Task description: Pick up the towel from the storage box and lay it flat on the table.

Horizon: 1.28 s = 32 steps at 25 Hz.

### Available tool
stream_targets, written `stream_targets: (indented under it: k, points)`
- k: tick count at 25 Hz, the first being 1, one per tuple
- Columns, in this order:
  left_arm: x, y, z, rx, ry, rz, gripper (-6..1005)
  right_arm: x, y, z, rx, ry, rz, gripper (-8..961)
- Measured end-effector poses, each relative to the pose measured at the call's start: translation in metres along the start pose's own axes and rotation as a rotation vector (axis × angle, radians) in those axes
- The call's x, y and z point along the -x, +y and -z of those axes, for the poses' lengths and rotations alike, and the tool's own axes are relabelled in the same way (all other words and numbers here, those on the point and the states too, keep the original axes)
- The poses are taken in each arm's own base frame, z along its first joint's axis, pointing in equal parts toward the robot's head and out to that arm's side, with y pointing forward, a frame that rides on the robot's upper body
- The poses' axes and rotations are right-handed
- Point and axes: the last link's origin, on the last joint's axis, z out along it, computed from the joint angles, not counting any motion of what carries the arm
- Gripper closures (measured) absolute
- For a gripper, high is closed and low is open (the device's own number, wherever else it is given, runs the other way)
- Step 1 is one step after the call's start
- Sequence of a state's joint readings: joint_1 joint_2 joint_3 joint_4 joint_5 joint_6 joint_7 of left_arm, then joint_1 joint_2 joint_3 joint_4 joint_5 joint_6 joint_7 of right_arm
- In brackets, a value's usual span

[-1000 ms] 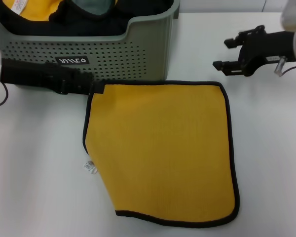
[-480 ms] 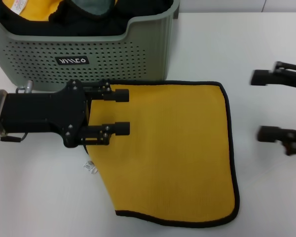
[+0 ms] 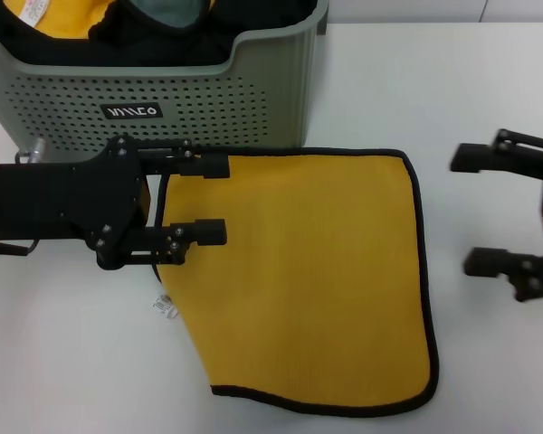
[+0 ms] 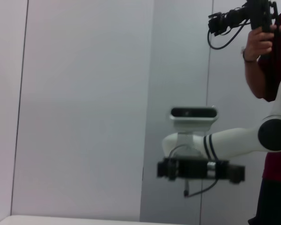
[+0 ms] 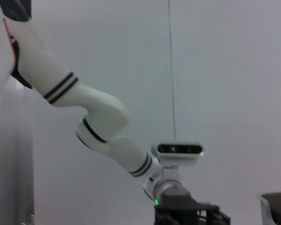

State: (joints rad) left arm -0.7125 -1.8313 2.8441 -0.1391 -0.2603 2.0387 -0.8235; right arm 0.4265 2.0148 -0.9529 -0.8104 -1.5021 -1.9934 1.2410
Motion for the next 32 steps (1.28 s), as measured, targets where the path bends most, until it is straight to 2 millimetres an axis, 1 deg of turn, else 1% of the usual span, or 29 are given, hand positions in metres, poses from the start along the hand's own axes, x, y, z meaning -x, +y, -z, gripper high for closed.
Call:
stream_targets:
  k: [7,11,18,32]
  points:
    - [0.003,0.002,-0.001,-0.003,0.002,0.001,364,-0.011,-0.017,-0.017,-0.001,0.052,-0.019,67]
    - [0.004,0.003,0.000,-0.012,0.006,0.001,365,-0.015,-0.021,-0.025,0.002,0.084,-0.024,67]
    - [0.004,0.004,0.003,-0.030,0.014,-0.003,366,-0.019,-0.025,-0.028,-0.021,0.106,-0.026,68]
    - [0.005,0.004,0.004,-0.059,0.034,-0.013,368,-0.017,-0.026,-0.027,-0.024,0.111,-0.010,67]
